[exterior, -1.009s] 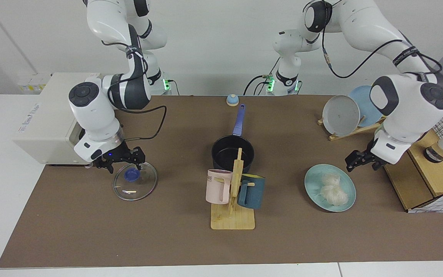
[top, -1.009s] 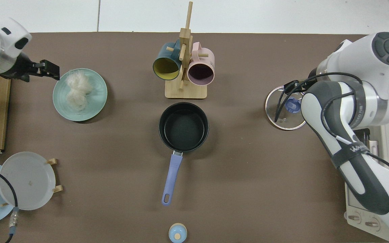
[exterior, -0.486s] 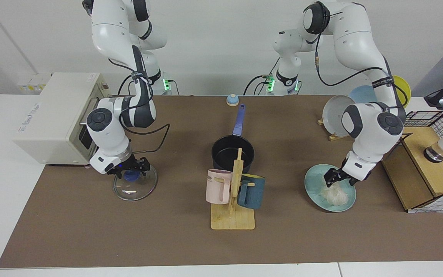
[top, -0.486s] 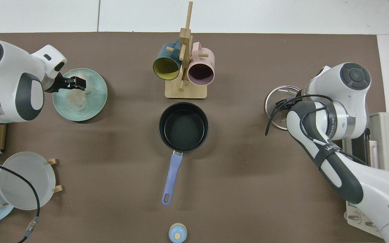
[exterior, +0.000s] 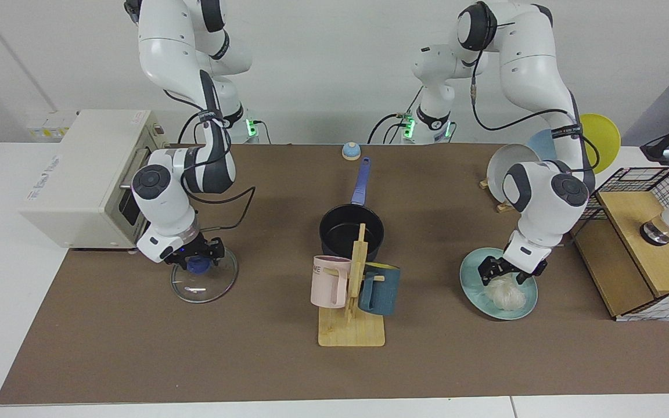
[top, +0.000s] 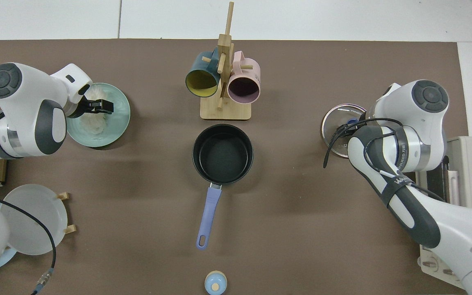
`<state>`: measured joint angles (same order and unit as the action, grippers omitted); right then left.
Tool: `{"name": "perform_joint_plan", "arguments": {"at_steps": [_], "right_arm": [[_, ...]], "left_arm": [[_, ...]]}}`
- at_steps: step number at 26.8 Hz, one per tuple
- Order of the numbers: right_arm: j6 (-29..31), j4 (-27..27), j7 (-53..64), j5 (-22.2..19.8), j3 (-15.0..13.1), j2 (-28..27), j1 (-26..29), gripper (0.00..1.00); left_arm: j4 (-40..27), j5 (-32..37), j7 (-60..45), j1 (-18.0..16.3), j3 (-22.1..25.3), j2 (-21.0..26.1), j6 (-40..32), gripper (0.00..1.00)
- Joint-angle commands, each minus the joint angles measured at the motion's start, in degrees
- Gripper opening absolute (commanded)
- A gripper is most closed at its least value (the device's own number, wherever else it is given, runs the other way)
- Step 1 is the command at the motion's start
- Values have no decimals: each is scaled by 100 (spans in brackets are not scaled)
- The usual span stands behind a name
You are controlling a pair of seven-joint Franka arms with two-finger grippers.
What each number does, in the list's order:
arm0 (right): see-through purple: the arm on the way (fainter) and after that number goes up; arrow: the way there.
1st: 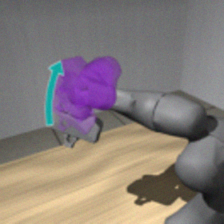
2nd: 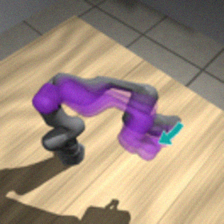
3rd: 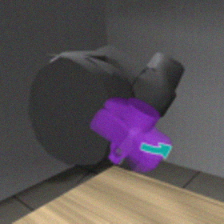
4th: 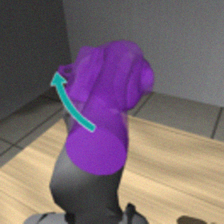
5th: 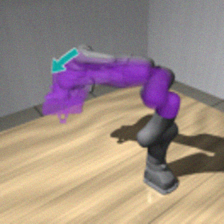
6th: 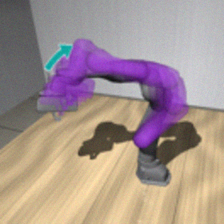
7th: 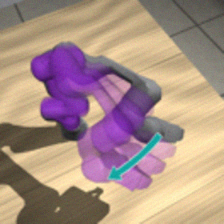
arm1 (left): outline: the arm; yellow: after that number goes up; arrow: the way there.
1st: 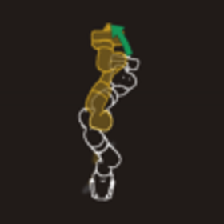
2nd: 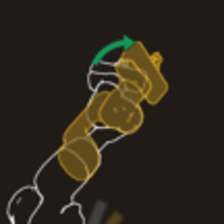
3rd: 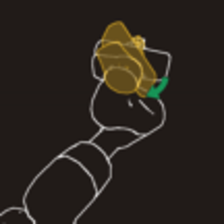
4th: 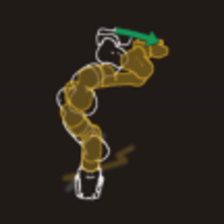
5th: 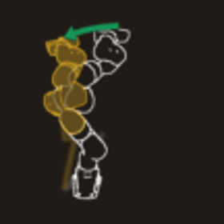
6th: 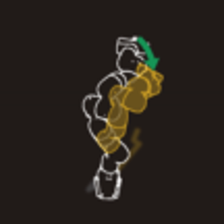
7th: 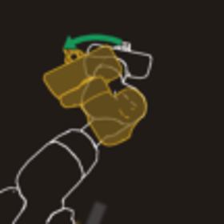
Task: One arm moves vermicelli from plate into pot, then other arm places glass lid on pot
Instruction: 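Reach the left gripper to the vermicelli while the right gripper reaches the lid, then grasp the white vermicelli on the blue plate with the left gripper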
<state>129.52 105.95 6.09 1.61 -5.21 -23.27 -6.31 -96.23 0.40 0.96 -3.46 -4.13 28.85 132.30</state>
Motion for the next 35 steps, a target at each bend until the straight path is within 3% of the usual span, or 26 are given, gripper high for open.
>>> {"name": "perform_joint_plan", "arguments": {"at_steps": [1,3,5,8,9,18,29,35], "right_arm": [[65,110,243,-21,47,112,86,28],[21,66,226,-21,47,120,51,14],[-49,-4,217,-21,47,138,15,5],[-286,-179,234,-21,47,173,-2,3],[-374,-267,234,-21,47,173,-2,3],[-778,-610,339,58,47,375,-37,1],[-1508,-707,392,76,82,1008,-46,0],[-1921,-742,401,58,82,1456,-38,0]], "left_arm": [[-388,3,71,3,18,-213,199,100],[-449,3,53,12,18,-257,208,90],[-449,3,1,12,18,-266,199,61],[-449,3,-8,12,18,-266,120,5],[-449,-5,-34,12,18,-274,111,0],[-186,65,-334,21,0,-371,-292,0],[-203,74,-219,39,-17,-1767,-2067,0],[-230,74,-272,118,-131,-2339,-2577,0]]}}
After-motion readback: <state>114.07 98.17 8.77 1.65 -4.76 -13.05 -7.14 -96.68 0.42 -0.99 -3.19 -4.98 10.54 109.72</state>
